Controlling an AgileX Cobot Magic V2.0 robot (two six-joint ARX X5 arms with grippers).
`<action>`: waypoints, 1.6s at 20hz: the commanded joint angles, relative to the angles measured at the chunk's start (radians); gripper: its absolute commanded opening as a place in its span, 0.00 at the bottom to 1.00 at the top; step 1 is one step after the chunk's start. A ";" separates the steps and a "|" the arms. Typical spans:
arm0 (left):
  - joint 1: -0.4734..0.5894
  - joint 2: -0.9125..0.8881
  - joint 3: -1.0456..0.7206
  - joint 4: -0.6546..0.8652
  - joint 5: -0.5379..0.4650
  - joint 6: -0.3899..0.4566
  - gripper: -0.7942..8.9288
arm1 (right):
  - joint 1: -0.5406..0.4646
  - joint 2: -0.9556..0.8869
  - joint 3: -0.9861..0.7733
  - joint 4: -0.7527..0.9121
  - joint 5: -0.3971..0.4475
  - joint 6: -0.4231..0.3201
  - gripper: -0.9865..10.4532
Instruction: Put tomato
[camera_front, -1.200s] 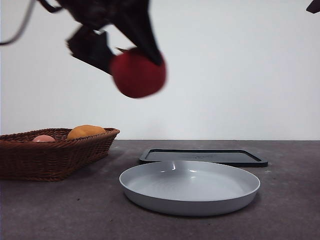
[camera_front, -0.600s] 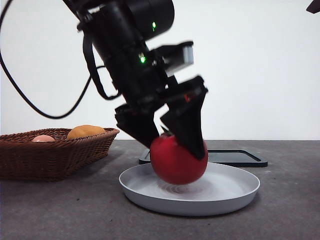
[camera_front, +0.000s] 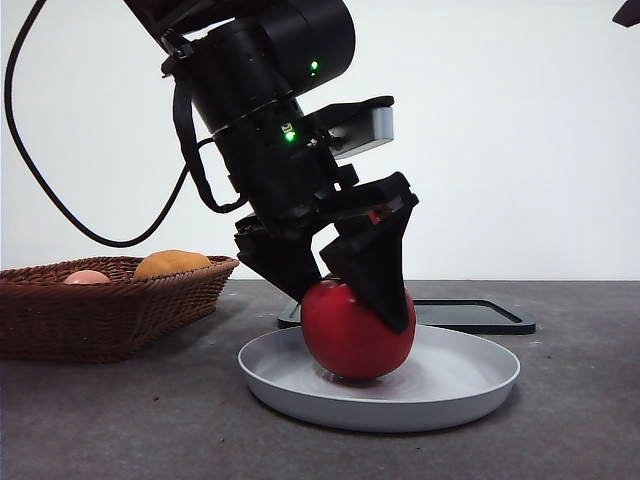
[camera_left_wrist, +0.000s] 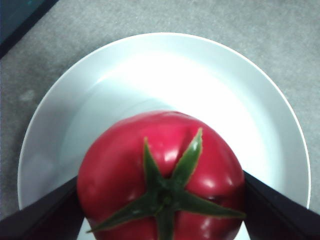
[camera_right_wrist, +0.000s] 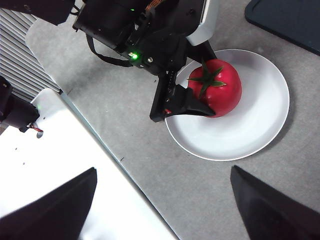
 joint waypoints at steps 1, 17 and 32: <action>-0.013 0.023 0.014 0.006 -0.003 0.016 0.45 | 0.007 0.008 0.019 0.006 -0.002 0.003 0.46; -0.011 0.022 0.056 -0.053 -0.005 -0.011 0.69 | 0.007 0.008 0.019 0.004 -0.002 0.004 0.46; 0.258 -0.381 0.190 -0.222 0.008 -0.147 0.69 | 0.007 0.008 0.019 0.006 0.003 0.003 0.46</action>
